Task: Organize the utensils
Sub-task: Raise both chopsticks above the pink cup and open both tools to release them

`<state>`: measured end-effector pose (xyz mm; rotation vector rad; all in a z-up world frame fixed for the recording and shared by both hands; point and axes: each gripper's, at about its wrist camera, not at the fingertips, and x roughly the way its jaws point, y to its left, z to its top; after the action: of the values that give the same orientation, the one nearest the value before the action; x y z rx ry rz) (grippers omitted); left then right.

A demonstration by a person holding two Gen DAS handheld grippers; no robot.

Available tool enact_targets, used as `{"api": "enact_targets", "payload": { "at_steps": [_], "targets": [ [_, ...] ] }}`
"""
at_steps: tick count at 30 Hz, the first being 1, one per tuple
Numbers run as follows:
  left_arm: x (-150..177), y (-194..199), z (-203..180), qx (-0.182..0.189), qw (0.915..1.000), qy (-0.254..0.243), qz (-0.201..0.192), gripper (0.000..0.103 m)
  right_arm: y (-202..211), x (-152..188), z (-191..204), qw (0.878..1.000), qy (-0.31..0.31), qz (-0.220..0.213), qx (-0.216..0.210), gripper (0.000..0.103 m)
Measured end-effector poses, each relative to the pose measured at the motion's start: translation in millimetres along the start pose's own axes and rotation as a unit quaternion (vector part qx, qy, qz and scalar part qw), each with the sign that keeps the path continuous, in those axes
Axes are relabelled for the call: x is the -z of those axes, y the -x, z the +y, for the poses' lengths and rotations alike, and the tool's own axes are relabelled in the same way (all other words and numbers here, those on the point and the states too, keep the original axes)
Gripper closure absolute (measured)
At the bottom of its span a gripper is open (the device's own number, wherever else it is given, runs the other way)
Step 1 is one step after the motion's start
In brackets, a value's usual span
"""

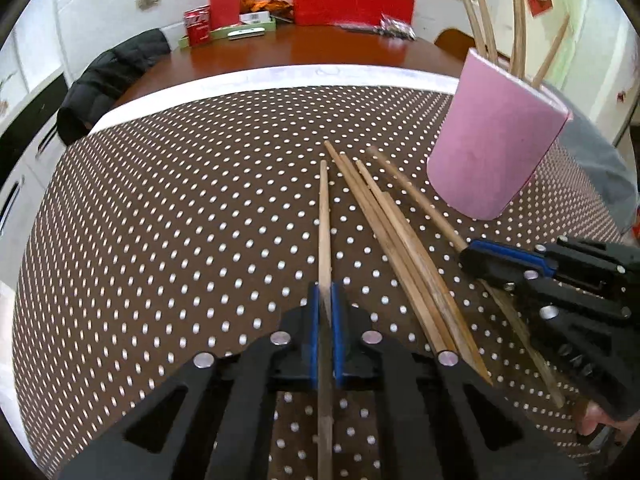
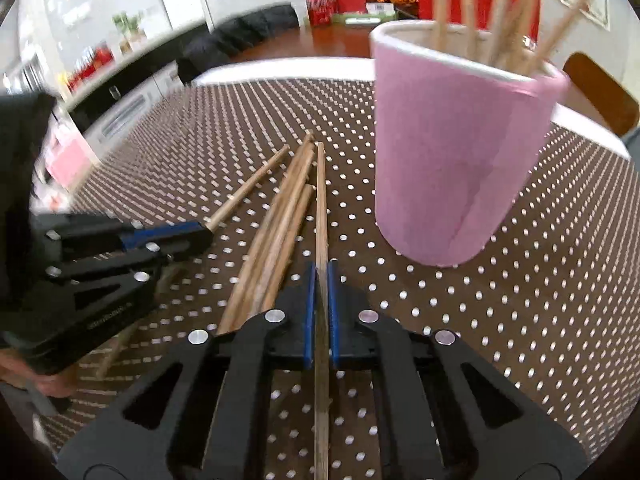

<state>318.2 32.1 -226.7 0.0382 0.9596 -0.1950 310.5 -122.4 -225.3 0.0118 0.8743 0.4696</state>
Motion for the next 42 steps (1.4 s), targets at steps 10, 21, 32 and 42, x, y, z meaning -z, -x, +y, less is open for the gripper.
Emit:
{"api": "enact_targets", "payload": {
  "at_steps": [10,21,32,42],
  "targets": [
    [-1,67,-5,0.041,0.9900,0.049,-0.126,0.097,69,5,-26,0.988,-0.060,-0.112,-0.085,0.097],
    [-57,122,-43,0.100,0.9611,0.022,-0.256,0.097,131,-25,-55,0.973,-0.063,-0.199,-0.101,0.097],
    [-132,149,-82,0.157,0.9147,0.000,-0.372,0.097,178,-95,-73,0.950,-0.064,-0.296,-0.073,0.097],
    [-171,117,-97,0.178,0.8986,0.020,-0.401,0.097,165,-136,-101,0.939,-0.084,-0.329,-0.051,0.097]
  ]
}}
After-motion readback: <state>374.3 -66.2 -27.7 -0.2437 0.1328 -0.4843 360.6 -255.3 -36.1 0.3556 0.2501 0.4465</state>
